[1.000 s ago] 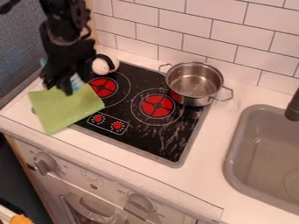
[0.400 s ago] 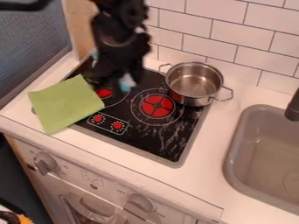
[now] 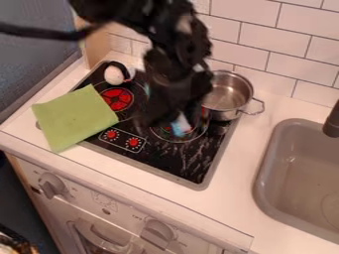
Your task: Move the blue brush to bottom right side of the burner
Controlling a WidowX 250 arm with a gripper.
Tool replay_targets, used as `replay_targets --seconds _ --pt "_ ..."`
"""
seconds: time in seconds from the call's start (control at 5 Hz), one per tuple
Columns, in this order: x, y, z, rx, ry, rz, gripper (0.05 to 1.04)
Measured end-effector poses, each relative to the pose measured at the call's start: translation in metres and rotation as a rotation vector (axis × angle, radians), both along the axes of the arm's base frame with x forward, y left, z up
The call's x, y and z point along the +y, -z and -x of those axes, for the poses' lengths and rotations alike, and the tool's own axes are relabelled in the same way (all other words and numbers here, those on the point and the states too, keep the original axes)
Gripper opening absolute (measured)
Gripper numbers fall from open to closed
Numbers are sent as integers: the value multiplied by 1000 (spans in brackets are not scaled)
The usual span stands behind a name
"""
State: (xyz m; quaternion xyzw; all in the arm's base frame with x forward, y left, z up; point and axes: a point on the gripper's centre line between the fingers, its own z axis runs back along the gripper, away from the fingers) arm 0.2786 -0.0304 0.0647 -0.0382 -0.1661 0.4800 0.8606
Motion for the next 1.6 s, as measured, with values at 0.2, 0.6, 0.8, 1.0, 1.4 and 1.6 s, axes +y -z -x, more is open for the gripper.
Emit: replay_targets --seconds 0.2,0.6,0.8,1.0,1.4,1.6 --pt "-12 20 3 48 48 -53 554" --pt "-14 39 4 84 74 -58 667" --pt "-10 36 3 90 66 -91 949" --pt "-7 34 1 88 59 -111 1009" --pt "-2 31 4 99 52 -141 1000" --pt "-1 14 4 70 55 -138 1000"
